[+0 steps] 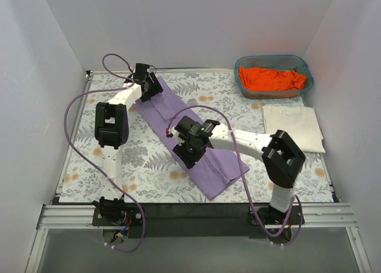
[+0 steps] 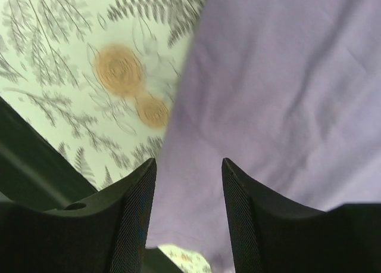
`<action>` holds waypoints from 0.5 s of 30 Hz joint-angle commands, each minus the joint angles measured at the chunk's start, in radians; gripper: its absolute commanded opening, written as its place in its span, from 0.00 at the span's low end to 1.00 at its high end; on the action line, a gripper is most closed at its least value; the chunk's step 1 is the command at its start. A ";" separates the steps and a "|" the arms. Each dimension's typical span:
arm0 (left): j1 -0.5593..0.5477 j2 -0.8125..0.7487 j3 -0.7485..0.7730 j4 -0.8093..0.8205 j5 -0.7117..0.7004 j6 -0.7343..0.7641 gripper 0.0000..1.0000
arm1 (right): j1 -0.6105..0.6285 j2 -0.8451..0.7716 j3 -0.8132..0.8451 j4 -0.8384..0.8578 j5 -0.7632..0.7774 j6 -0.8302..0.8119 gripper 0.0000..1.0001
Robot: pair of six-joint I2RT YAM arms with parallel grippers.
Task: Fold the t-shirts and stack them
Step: Fold the tshirt
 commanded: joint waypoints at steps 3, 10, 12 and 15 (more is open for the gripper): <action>-0.025 -0.286 -0.161 -0.035 -0.140 -0.004 0.62 | -0.016 -0.190 -0.146 -0.117 0.175 -0.026 0.46; -0.104 -0.410 -0.300 -0.130 -0.250 -0.118 0.62 | -0.018 -0.289 -0.313 -0.138 0.109 0.037 0.43; -0.149 -0.410 -0.318 -0.144 -0.288 -0.142 0.62 | -0.018 -0.307 -0.344 -0.132 0.097 0.048 0.43; -0.195 -0.380 -0.318 -0.144 -0.298 -0.159 0.58 | -0.018 -0.306 -0.395 -0.123 0.107 0.049 0.43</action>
